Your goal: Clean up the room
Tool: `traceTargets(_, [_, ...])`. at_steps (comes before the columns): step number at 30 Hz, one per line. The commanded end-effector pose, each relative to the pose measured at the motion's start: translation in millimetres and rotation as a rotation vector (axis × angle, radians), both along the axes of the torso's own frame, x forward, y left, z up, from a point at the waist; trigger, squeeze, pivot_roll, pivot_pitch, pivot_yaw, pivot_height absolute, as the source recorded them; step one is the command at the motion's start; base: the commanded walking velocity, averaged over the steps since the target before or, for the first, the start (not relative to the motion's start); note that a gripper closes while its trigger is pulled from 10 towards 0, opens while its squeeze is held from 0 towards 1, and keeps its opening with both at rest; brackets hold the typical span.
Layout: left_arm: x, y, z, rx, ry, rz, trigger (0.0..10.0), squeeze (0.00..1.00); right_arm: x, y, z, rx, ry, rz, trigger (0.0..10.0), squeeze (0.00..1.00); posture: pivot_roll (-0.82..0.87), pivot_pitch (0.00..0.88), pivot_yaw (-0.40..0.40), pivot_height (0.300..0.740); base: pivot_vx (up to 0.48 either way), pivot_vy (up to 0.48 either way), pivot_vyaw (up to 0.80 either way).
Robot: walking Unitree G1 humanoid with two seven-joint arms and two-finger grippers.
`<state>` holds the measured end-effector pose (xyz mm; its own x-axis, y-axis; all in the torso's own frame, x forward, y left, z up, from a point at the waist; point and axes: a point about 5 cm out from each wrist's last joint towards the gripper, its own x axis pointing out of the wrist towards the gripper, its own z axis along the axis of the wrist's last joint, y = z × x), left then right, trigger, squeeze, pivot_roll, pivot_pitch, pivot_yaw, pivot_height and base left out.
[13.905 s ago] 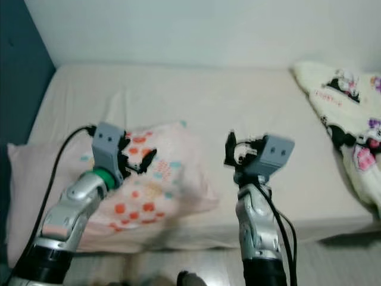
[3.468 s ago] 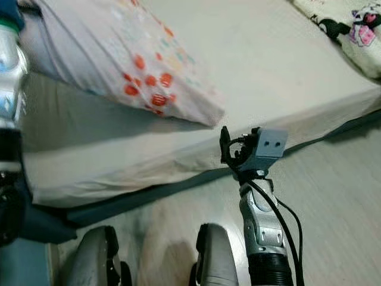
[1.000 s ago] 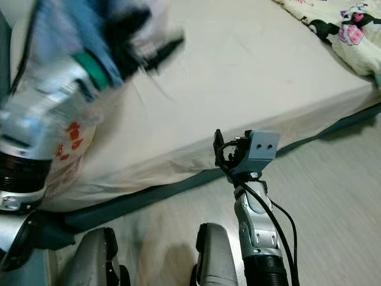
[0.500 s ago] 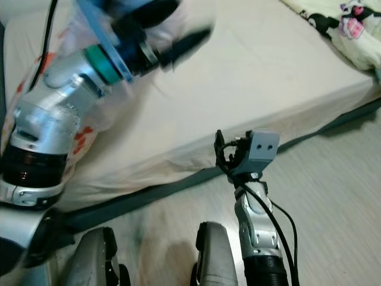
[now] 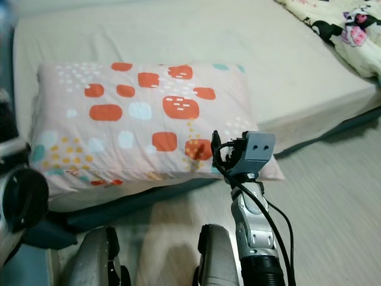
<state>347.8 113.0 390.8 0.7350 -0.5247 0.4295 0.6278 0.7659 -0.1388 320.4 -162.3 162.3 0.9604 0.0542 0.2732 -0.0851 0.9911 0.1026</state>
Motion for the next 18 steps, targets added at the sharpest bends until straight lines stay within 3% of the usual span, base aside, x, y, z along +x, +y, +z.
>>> traceTargets(1, [3.1, 1.2, -12, 0.066, 0.068, 0.076, 10.0, 0.0, -3.5, -5.9, -9, -0.003, 0.024, -0.019, 10.0, 0.0, 0.06, 0.189, 0.035, 0.579, 0.0, 0.0, 0.0])
traceTargets(2, [3.1, 1.2, -12, 0.066, 0.068, 0.076, 10.0, 0.0, -3.5, -5.9, -9, -0.003, 0.024, -0.019, 10.0, 0.0, 0.06, 0.189, 0.035, 0.579, 0.0, 0.0, 0.0])
traceTargets(3, [4.7, 7.4, -43, 0.071, 0.204, 0.12, 10.0, 0.0, -4.4, -7.3, -9, -0.02, 0.024, -0.022, 10.0, 0.0, 0.06, 0.191, 0.038, 0.579, 0.0, 0.0, 0.0])
traceTargets(4, [4.7, 7.4, -43, 0.071, 0.204, 0.12, 10.0, 0.0, -4.4, -7.3, -9, -0.02, 0.024, -0.022, 10.0, 0.0, 0.06, 0.191, 0.038, 0.579, 0.0, 0.0, 0.0])
traceTargets(6, [-11.0, 22.4, -93, 0.083, 0.392, 0.15, 10.0, 0.0, -4.2, -12.9, -4, -0.128, 0.0, -0.021, 10.0, 0.0, 0.08, 0.196, 0.039, 0.579, 0.0, 0.0, 0.0])
traceTargets(11, [-27.5, 32.7, -115, 0.08, 0.483, 0.141, 10.0, 0.0, -0.8, -19.9, 8, -0.264, -0.039, -0.024, 10.0, 0.0, 0.09, 0.196, 0.043, 0.579, 0.0, 0.0, 0.0])
traceTargets(12, [-34.3, 40.6, -130, 0.077, 0.54, 0.168, 10.0, 0.0, 3.7, -29.1, 22, -0.345, -0.082, -0.045, 10.0, 0.0, 0.09, 0.196, 0.043, 0.579, 0.0, 0.0, 0.0])
traceTargets(14, [-39.1, 46.8, -140, 0.067, 0.575, 0.201, 10.0, 0.0, 6.7, -36.9, 33, -0.395, -0.113, -0.065, 10.0, 0.0, 0.1, 0.196, 0.045, 0.579, 0.0, 0.0, 0.0])
traceTargets(16, [-49.8, 66.5, -170, -0.037, 0.712, 0.317, 10.0, 0.0, 17.6, -55.6, 56, -0.41, -0.136, -0.047, 10.0, 0.0, 0.09, 0.198, 0.044, 0.579, 0.0, 0.0, 0.0])
traceTargets(18, [-53.5, 72.7, -180, -0.081, 0.767, 0.359, 10.0, 0.0, 21.4, -60.5, 61, -0.401, -0.13, -0.024, 10.0, 0.0, 0.09, 0.198, 0.044, 0.579, 0.0, 0.0, 0.0])
